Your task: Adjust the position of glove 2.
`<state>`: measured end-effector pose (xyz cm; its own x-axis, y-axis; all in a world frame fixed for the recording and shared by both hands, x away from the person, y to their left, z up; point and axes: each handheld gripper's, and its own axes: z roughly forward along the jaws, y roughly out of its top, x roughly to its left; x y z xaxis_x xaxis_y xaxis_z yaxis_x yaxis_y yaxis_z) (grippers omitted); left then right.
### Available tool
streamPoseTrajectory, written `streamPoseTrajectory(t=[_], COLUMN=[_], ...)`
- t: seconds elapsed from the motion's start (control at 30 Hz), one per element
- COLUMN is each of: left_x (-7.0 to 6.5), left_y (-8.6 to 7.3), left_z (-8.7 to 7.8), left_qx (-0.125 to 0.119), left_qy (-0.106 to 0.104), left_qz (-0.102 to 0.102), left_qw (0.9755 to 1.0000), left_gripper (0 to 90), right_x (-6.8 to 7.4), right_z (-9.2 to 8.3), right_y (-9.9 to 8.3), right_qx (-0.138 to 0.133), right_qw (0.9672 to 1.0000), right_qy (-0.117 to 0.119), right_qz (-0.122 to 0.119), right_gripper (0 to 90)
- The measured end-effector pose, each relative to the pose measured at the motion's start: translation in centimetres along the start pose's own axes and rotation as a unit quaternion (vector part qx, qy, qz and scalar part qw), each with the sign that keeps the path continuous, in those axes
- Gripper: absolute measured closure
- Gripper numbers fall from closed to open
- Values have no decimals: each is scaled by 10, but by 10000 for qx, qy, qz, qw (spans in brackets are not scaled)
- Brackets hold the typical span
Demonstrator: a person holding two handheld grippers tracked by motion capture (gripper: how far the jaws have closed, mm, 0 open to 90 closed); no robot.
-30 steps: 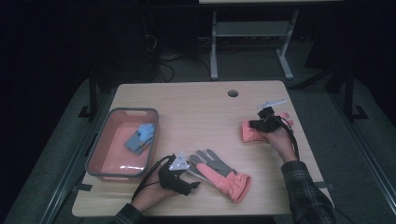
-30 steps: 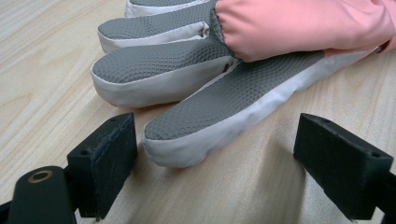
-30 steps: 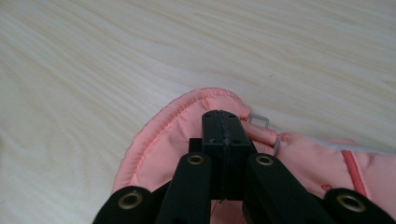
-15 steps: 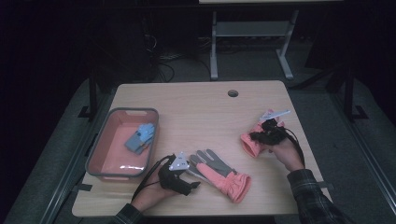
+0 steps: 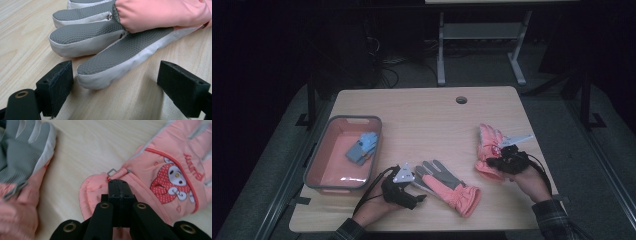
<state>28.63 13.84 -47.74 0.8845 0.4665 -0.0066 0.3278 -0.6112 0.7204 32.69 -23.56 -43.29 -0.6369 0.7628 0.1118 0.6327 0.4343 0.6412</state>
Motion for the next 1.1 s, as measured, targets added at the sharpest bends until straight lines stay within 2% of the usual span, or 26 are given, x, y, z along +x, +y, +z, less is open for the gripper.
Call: streamPoseTrajectory(t=[0.1,0.3,0.4,0.5,0.63,0.7,0.77,0.83,0.93,1.07,1.1], left_x=[0,0,0,0,0,0,0,0,0,0,0], left_y=[0,0,0,0,0,0,0,0,0,0,0], left_z=[0,0,0,0,0,0,0,0,0,0,0], left_qx=[-1,-7,-23,0,15,21,21,18,20,20,16], left_qy=[1,2,2,0,-3,-4,-4,-3,-3,-3,-4], left_qz=[1,7,-19,-1,1,5,2,4,4,5,4], left_qw=[10000,10000,10000,10000,10000,10000,10000,10000,10000,10000,10000], left_gripper=[127,127,128,127,127,128,127,127,127,127,127], right_x=[7,14,12,4,-20,-31,-40,-43,-41,-36,-34], right_z=[-11,-21,-27,-30,-22,-15,-6,2,10,16,20], right_y=[-14,-26,-23,-14,-3,-2,-3,-4,-3,4,7], right_qx=[3,-21,-180,-335,-327,-251,-132,-39,71,57,40], right_qw=[10000,10000,9998,9993,9977,9969,9968,9972,9977,9986,9991], right_qy=[46,74,29,-147,-542,-608,-629,-559,-493,-434,-392], right_qz=[-35,-41,-44,5,238,427,485,496,456,295,180], right_gripper=[900,900,900,900,900,900,900,900,900,900,900])
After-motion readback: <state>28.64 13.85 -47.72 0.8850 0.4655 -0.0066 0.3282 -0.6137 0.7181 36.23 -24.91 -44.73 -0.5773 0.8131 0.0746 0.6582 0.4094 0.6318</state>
